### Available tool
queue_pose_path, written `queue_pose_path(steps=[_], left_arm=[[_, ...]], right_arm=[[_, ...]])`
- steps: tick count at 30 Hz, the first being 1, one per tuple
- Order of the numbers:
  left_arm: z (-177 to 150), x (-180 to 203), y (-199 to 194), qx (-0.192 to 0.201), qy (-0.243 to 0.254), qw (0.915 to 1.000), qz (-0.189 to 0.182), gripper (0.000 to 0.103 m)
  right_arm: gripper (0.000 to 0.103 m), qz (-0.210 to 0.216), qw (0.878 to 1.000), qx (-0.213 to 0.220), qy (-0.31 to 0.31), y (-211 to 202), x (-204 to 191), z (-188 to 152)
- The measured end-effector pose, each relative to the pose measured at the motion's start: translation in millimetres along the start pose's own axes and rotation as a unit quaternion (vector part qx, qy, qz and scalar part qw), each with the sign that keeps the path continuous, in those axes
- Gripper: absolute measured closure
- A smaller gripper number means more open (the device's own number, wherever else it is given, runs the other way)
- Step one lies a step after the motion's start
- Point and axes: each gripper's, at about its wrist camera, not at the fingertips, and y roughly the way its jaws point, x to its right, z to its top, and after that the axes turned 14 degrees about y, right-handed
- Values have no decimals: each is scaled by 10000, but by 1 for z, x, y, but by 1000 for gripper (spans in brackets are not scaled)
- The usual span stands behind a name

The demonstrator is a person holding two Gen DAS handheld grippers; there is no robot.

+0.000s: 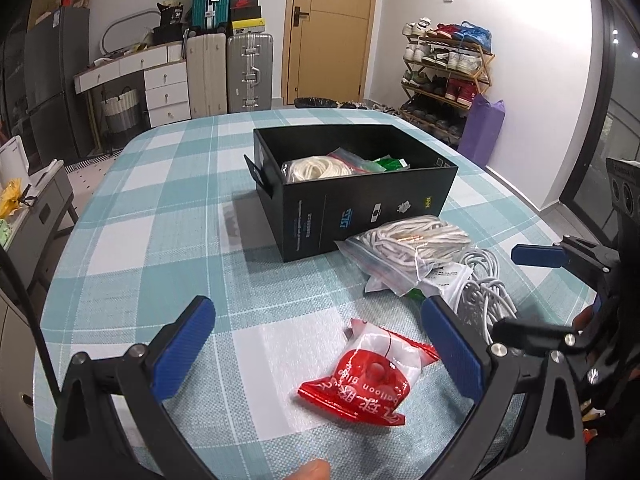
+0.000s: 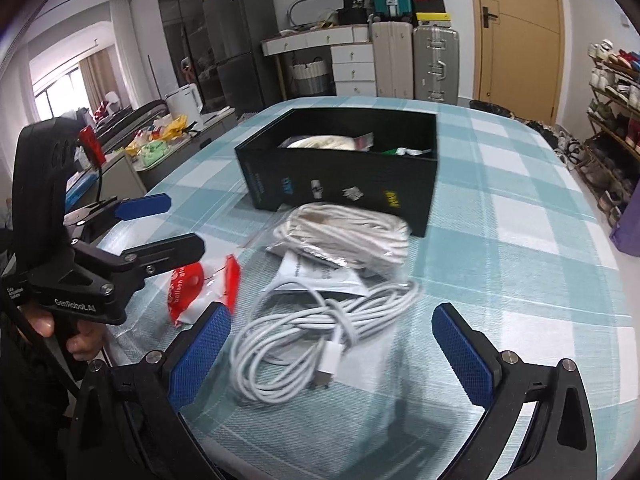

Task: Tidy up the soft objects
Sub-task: 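Grasp the red balloon packet with left tool while right tool grasps the loose white cables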

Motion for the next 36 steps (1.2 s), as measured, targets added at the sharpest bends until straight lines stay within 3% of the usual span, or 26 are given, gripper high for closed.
queue_pose_path(steps=[10, 25, 32, 36], left_arm=[[-2, 2, 3, -75, 50, 9999, -89, 0], [-3, 9, 7, -185, 128, 9994, -260, 0], [-5, 12, 9, -249, 188, 9990, -309, 0], [-6, 11, 12, -328, 169, 9987, -351, 0]], right_arm=[[1, -129, 9996, -148, -202, 12, -10, -8], [1, -526, 9984, 15, 227, -18, 46, -15], [1, -332, 9992, -17, 210, -16, 37, -16], [1, -597, 9982, -80, 59, -7, 31, -17]])
